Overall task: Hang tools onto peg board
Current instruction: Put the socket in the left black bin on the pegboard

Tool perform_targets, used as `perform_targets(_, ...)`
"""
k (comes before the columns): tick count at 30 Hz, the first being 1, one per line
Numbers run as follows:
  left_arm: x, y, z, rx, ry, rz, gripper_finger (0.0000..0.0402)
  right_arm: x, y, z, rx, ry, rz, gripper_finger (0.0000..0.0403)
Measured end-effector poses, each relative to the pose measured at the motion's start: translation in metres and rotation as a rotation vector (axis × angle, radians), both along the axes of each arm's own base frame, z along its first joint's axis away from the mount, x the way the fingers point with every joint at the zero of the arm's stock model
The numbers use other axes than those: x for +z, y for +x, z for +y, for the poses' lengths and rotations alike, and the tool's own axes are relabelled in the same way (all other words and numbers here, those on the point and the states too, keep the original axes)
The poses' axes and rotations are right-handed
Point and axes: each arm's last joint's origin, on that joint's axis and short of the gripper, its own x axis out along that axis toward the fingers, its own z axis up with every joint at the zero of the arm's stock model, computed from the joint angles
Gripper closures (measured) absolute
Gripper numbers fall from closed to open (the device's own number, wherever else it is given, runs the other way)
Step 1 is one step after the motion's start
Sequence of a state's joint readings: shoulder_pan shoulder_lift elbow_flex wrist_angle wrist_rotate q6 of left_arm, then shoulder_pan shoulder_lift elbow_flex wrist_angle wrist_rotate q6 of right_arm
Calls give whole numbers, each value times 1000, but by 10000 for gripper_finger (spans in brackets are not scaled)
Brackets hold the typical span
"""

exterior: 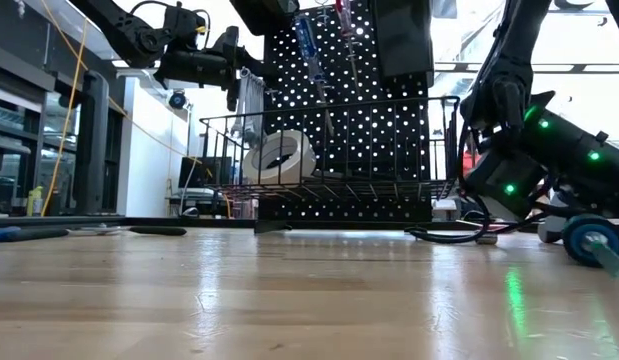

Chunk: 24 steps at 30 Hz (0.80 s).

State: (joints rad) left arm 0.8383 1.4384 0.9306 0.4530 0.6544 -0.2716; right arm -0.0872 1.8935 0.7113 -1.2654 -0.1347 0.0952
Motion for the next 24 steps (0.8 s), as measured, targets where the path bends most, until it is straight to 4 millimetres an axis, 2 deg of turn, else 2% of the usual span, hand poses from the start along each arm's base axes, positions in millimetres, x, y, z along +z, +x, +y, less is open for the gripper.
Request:
perform_targets(11,0,0,0,14,15,0,245,9,18,7,27,52,-76,403)
perform_targets(18,1,-1,1,20,33,3,245,21,17,-2,-3,17,-125,403)
perform_targets(24,1,-5,6,63,54,5,245,22,17,-11,-30,-22,-129,403)
